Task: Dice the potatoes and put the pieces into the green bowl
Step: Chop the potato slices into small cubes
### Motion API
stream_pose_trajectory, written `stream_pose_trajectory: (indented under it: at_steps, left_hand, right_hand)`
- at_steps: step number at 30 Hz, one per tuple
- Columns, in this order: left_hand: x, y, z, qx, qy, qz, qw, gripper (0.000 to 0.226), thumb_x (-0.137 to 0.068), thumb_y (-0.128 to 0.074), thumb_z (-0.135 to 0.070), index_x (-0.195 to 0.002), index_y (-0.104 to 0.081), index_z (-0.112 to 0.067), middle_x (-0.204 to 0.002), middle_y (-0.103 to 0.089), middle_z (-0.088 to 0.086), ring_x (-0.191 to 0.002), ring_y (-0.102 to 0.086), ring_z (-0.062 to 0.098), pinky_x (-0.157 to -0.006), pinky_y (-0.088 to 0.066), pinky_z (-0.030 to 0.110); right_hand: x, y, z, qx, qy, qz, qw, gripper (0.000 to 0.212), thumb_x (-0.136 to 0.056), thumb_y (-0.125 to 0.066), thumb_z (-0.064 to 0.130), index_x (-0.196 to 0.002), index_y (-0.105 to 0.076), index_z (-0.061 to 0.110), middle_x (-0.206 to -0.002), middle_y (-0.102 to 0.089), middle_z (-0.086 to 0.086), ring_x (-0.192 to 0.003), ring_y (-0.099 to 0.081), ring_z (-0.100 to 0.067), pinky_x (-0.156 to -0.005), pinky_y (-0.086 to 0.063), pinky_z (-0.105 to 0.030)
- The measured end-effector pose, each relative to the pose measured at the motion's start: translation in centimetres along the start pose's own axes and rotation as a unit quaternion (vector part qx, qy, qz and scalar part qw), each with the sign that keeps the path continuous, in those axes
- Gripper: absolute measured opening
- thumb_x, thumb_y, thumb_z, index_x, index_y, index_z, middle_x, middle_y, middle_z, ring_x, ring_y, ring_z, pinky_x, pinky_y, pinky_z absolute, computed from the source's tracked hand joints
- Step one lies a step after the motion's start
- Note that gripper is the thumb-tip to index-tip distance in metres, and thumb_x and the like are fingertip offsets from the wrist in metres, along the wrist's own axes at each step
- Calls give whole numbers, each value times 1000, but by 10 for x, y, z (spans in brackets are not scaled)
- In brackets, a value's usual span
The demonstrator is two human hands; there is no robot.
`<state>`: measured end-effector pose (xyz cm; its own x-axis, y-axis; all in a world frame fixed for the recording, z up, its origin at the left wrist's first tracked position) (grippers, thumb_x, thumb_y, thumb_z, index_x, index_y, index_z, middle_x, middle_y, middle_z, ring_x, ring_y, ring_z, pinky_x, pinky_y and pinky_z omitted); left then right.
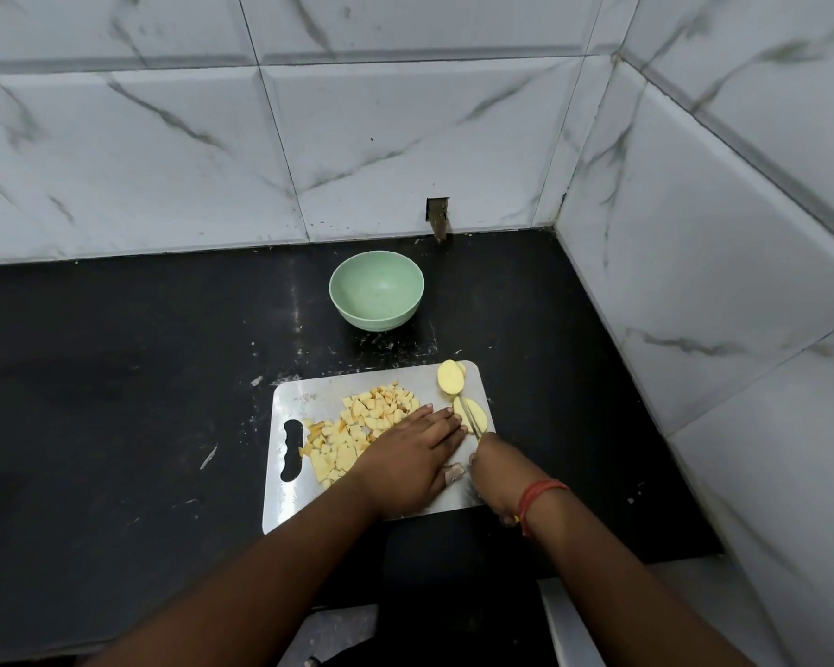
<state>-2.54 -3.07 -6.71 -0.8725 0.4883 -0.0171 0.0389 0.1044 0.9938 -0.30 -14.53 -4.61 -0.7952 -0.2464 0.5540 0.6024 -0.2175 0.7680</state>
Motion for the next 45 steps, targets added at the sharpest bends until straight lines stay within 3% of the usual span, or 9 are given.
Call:
stream_pose_trajectory:
  at_steps: [2, 4, 7, 11, 15, 21, 28, 32, 45]
  left_hand:
    - [0, 1, 0, -7, 5, 3, 1000, 64, -106, -25, -52, -156, -36, -14, -159, -39, 9, -152, -25, 23, -127, -6, 37]
    - [0, 1, -1, -12, 7, 7, 1000, 64, -106, -24, -53, -157, -34, -14, -160, -37, 8, -152, -24, 22, -127, -4, 37]
    - [0, 1, -1, -15, 7, 9, 1000, 64, -107, -24, -52, -157, -34, -15, -160, -37, 8, -152, -24, 22, -127, -3, 38]
    - [0, 3, -1, -21, 7, 8, 1000, 63, -107, -26, -51, -157, -35, -15, -159, -39, 8, -151, -26, 22, -126, -2, 38]
    - [0, 4, -2, -19, 10, 27, 999, 63, -107, -26, -51, -158, -31, -15, -161, -36, 7, -153, -22, 22, -127, 1, 38]
    - [-2, 9, -4, -29, 9, 40, 999, 73, -101, -12, -55, -159, -31, -14, -161, -34, 8, -153, -20, 23, -126, 5, 38]
    - [-1, 14, 2, 6, 82, 15, 996, 66, -104, -23, -55, -153, -42, -15, -163, -29, 10, -155, -11, 23, -124, 10, 38]
    - [-2, 11, -2, 2, 89, 27, 996, 70, -102, -20, -57, -154, -40, -14, -164, -27, 8, -156, -8, 24, -126, 8, 43]
    - [-3, 12, -25, 24, 87, -5, 996, 70, -98, -28, -60, -146, -50, -14, -136, -45, 10, -137, -38, 27, -126, -2, 44]
  right_hand:
    - [5, -1, 0, 15, 8, 3, 1000, 31, -99, -42, 11, -127, -48, -1, -120, -58, -22, -62, -40, -13, -53, -27, -18]
    - [8, -5, -2, 24, -3, 27, 999, 30, -100, -42, 12, -126, -52, 0, -120, -59, -17, -69, -48, -14, -59, -33, -22]
    - [21, -10, 6, 199, 60, 64, 976, 28, -104, -39, 17, -124, -55, 6, -117, -60, -8, -81, -57, -21, -73, -35, -27]
    - [27, -21, -20, 14, -15, 52, 998, 27, -101, -40, 11, -123, -52, 1, -83, -52, -4, -65, -47, -16, -52, -28, -23]
    - [27, -31, -34, 92, 8, 34, 995, 25, -99, -42, 14, -122, -43, 3, -78, -46, 0, -63, -45, -9, -49, -30, -20]
    - [45, -6, -44, -5, 39, 43, 998, 14, -102, -40, 27, -97, -44, 14, -84, -51, -1, -75, -50, -13, -58, -35, -25]
    - [19, 32, -39, -124, 41, -89, 987, 13, -102, -38, 25, -98, -46, 15, -86, -59, -10, -67, -55, -20, -60, -43, -32]
    - [-19, 44, -28, -117, 39, -174, 977, 10, -94, -48, 10, -99, -56, 12, -108, -53, -6, -90, -57, -25, -81, -46, -32]
    - [-56, 46, -4, -77, 167, -105, 977, 37, -81, -60, -2, -109, -70, 21, -106, -59, 0, -96, -58, -19, -89, -48, -30]
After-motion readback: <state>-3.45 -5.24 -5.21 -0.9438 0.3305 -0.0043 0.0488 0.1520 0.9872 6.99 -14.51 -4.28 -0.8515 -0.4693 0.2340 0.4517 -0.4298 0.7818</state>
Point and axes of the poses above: each hand's wrist, its own x-axis away from the middle knuckle, its own y-axis out of the back of the hand, z = x × y, the point moved 7 cm from there along -x, towards the middle knuckle
